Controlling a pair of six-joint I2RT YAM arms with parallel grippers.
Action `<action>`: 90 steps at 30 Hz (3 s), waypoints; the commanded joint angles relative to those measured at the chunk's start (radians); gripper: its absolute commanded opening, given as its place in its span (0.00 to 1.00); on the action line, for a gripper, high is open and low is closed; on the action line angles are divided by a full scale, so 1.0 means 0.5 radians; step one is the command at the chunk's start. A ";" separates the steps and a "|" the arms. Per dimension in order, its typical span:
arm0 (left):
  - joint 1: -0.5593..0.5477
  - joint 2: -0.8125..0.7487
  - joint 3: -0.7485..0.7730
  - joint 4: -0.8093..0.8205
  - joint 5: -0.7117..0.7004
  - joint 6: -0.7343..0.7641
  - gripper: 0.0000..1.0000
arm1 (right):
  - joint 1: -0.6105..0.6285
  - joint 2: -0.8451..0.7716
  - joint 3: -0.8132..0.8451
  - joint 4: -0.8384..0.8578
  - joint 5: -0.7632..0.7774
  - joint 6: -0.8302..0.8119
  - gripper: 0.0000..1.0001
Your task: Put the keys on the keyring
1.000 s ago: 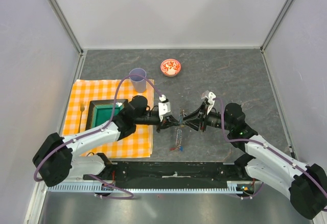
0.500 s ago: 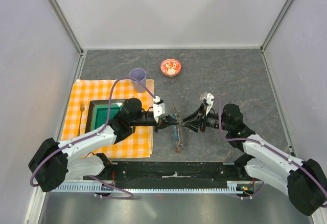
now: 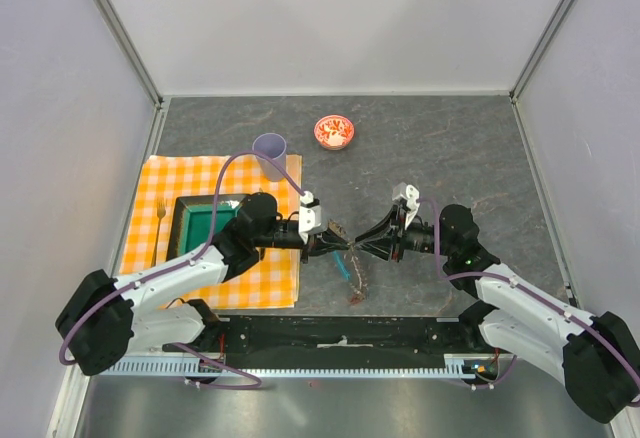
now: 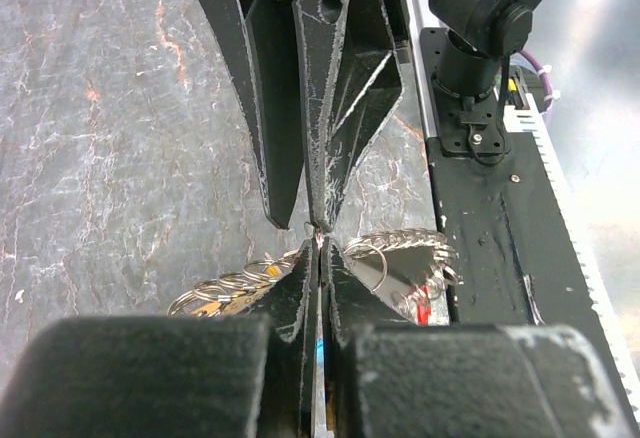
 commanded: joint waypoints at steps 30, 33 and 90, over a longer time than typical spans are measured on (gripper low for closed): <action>0.004 0.023 0.051 0.427 0.374 -0.009 0.02 | 0.006 0.093 0.006 0.230 -0.285 0.016 0.00; 0.004 0.075 0.067 0.501 0.408 -0.067 0.02 | 0.019 0.084 0.009 0.233 -0.263 0.020 0.00; 0.020 1.266 0.822 -0.410 -0.862 -0.168 0.15 | 0.111 -0.720 0.184 -1.188 2.461 0.020 0.97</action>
